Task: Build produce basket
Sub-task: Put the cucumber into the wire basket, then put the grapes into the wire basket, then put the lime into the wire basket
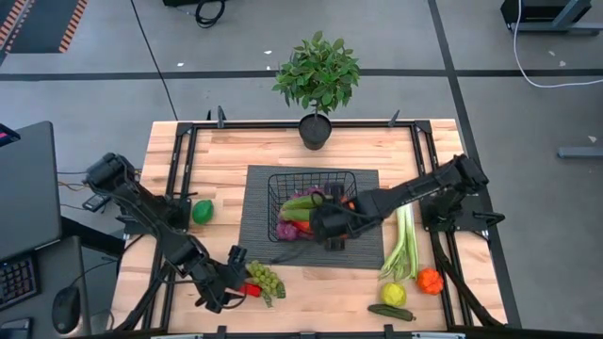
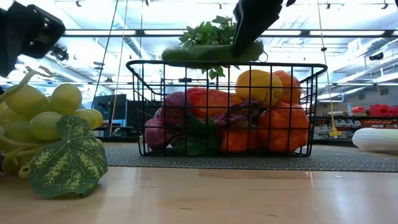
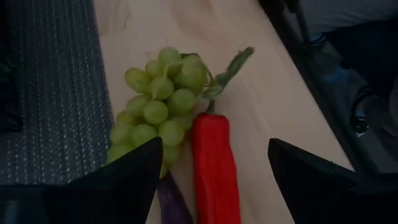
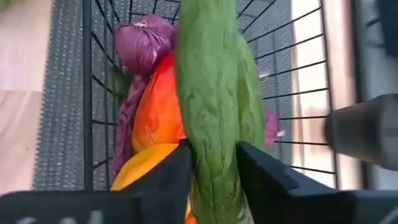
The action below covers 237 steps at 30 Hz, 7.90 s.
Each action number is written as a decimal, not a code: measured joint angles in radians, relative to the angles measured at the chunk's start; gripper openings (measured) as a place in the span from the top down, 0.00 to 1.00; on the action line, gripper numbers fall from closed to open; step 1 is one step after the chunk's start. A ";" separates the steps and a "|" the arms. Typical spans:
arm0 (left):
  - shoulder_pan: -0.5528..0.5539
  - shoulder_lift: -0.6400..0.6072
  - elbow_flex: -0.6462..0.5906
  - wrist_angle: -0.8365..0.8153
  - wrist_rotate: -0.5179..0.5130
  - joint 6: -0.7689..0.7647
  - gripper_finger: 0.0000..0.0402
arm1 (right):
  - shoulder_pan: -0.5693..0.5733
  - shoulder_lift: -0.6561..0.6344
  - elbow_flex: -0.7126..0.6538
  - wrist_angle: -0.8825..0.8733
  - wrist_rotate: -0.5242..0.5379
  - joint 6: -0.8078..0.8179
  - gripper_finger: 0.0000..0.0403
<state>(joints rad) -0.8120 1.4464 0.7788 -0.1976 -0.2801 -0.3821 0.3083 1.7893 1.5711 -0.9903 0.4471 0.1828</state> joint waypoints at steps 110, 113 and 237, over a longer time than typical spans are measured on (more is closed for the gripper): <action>0.355 0.408 0.682 -0.375 0.170 0.560 0.76 | 0.321 -0.489 -0.085 -0.423 0.041 0.760 0.14; 0.388 0.408 0.773 -0.454 0.095 0.517 0.75 | 0.321 -0.489 -0.085 -0.424 0.039 0.760 0.14; 0.969 -0.079 -0.099 -0.955 0.295 -0.710 0.34 | 0.484 -0.487 -0.646 0.414 0.450 0.729 0.14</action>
<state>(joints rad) 0.1565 1.3670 0.6797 -1.1528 0.0146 -1.0923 0.7927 1.3022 0.9249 -0.5762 0.8967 0.9118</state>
